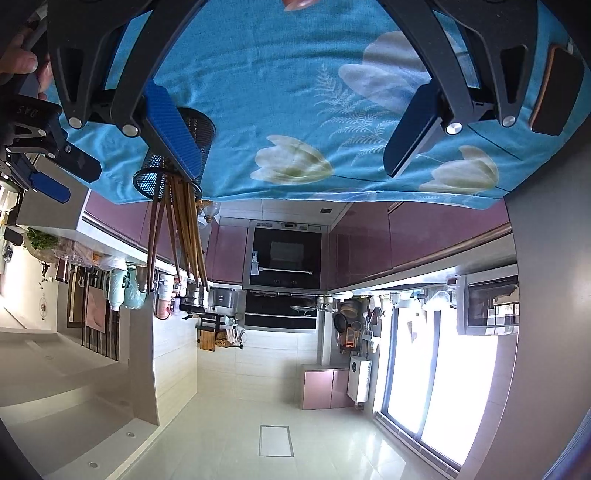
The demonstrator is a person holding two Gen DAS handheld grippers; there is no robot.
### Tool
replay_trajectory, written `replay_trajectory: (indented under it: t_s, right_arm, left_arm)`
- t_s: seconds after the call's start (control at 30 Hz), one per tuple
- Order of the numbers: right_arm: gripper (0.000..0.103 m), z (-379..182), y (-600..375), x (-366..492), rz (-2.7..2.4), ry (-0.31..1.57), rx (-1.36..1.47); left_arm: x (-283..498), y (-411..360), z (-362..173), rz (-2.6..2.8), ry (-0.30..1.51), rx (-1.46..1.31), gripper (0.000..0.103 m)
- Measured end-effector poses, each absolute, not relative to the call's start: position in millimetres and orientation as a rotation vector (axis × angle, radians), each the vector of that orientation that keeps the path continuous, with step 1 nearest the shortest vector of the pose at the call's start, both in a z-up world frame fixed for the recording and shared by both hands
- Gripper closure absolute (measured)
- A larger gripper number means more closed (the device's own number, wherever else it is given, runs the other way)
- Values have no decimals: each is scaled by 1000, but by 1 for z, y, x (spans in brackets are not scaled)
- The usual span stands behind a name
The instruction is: Organize utensils
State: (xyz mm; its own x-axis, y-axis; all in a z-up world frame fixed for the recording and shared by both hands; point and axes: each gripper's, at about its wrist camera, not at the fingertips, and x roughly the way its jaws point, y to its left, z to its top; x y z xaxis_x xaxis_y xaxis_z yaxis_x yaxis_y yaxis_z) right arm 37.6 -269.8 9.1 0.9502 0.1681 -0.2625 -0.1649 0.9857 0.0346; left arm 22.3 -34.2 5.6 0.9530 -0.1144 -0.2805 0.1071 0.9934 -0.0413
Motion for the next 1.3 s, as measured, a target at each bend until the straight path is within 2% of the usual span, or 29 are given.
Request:
replay_trajectory:
  t_s: [1.3]
  right_arm:
    - [7,13,-262,34,163,241,8]
  left_arm:
    - [16,-33,7,-89,257,-19,6]
